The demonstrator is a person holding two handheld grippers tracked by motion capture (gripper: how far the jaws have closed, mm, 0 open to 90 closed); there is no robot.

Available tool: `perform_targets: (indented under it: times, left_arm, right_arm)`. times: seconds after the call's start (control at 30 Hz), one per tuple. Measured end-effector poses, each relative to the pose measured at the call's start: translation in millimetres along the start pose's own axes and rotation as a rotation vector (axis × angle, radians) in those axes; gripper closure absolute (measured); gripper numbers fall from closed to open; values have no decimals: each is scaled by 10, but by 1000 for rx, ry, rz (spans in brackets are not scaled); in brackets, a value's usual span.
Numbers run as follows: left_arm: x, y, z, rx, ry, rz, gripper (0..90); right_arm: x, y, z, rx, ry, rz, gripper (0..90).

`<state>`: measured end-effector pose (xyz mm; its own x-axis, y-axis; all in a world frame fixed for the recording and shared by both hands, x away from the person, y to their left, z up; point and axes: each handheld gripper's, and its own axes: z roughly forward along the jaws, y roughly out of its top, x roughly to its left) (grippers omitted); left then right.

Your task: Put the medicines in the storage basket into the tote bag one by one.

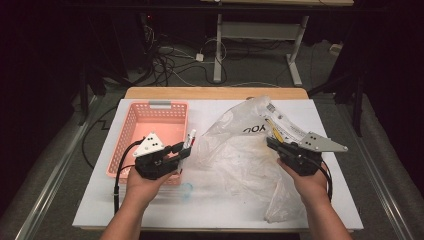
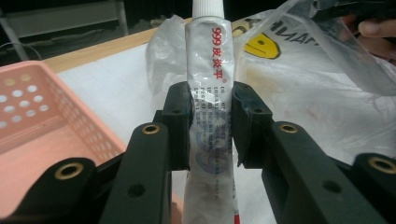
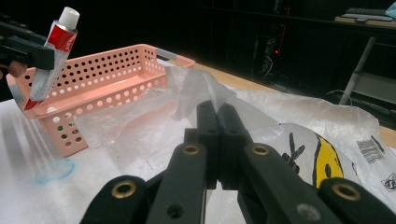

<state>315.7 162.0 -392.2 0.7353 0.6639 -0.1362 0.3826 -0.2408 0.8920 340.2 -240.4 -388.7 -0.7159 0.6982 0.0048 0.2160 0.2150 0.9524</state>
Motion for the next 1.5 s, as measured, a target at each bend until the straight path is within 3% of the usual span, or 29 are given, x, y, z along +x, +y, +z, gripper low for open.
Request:
perform_targets:
  times: [1.1, 1.5]
  left_arm:
    - [-373, -67, 376, 47, -65, 59, 682]
    - [-651, -34, 482, 43, -134, 99, 682]
  right_arm:
    - [-68, -8, -69, -12, -27, 6, 900]
    - [-84, -19, -96, -15, -40, 12, 900]
